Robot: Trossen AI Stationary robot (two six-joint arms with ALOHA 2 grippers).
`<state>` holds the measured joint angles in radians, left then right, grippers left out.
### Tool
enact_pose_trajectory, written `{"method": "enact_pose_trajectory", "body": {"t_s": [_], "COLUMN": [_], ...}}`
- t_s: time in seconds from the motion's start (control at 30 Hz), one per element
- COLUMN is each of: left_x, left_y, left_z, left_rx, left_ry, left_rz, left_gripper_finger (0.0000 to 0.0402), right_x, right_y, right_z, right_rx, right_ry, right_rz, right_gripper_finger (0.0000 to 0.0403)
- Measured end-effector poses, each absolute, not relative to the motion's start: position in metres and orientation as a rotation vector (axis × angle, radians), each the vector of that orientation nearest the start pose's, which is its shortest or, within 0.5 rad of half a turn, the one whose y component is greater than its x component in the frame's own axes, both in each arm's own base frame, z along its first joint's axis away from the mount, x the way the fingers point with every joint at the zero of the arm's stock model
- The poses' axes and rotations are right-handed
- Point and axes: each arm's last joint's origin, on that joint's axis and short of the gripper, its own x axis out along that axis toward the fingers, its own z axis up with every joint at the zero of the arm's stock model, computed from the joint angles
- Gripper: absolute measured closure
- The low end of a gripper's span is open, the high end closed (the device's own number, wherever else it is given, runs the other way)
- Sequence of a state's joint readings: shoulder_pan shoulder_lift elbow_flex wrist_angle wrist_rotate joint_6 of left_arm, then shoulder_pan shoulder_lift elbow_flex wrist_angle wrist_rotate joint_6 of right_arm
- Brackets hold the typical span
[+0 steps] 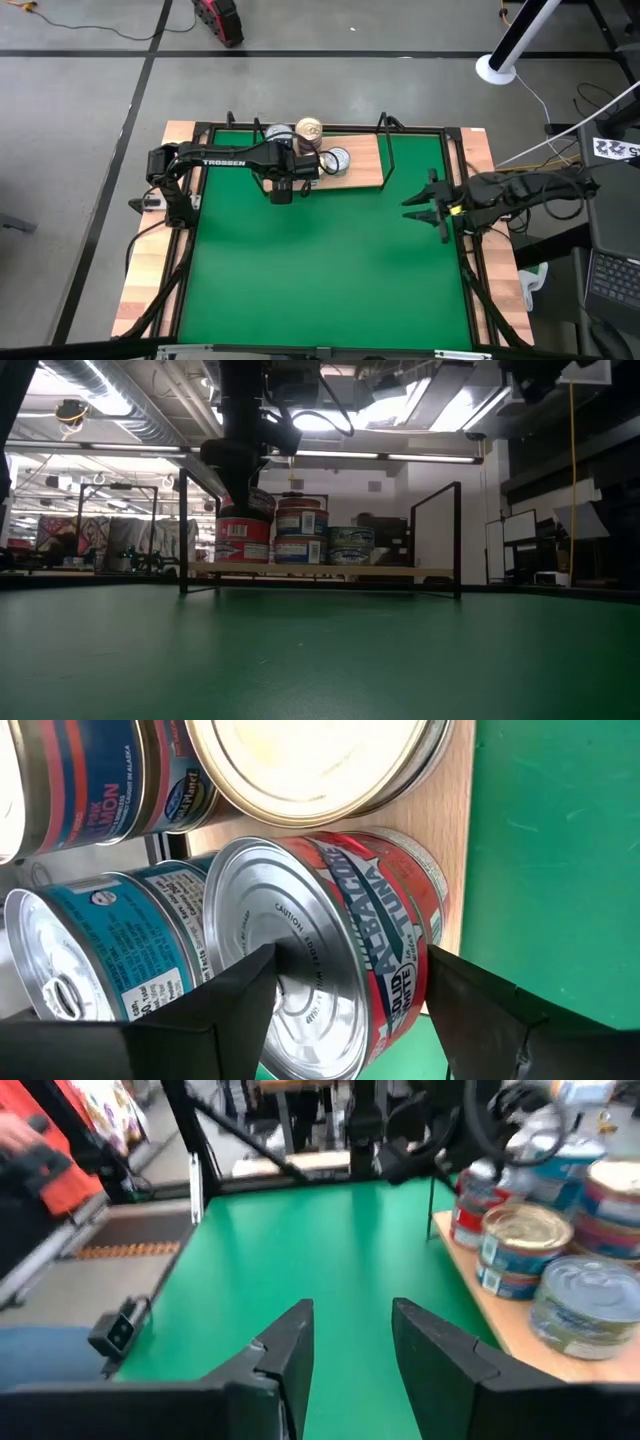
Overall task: Stack canned seafood by type on shelf
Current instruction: Stack the red tuna can on top of the other red tuna can on the shelf
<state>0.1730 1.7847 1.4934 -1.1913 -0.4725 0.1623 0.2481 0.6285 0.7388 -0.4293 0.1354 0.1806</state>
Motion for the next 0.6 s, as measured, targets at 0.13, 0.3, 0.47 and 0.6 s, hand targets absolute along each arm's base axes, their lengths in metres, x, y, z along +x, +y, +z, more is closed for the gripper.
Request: {"method": "enact_pose_trajectory", "body": {"t_s": [0.13,0.3,0.47,0.6], "left_x": [0.329,0.328,0.328,0.328], "left_y": [0.071,0.073,0.076,0.076], "left_z": [0.255,0.255,0.255,0.255], "left_rx": [0.345,0.328,0.324,0.324], "left_ry": [1.532,1.532,1.535,1.535], "left_rz": [0.392,0.399,0.398,0.398], "left_gripper_finger": [0.0164,0.0164,0.0164,0.0164], "right_x": [0.114,0.105,0.104,0.103], "right_y": [0.024,0.020,0.020,0.020], "right_z": [0.314,0.285,0.249,0.225], "right_rx": [0.119,0.127,0.152,0.173], "right_ry": [0.278,0.205,0.123,0.067], "right_rz": [0.049,0.020,0.028,0.025], "right_gripper_finger": [0.0267,0.0267,0.0267,0.0267]}}
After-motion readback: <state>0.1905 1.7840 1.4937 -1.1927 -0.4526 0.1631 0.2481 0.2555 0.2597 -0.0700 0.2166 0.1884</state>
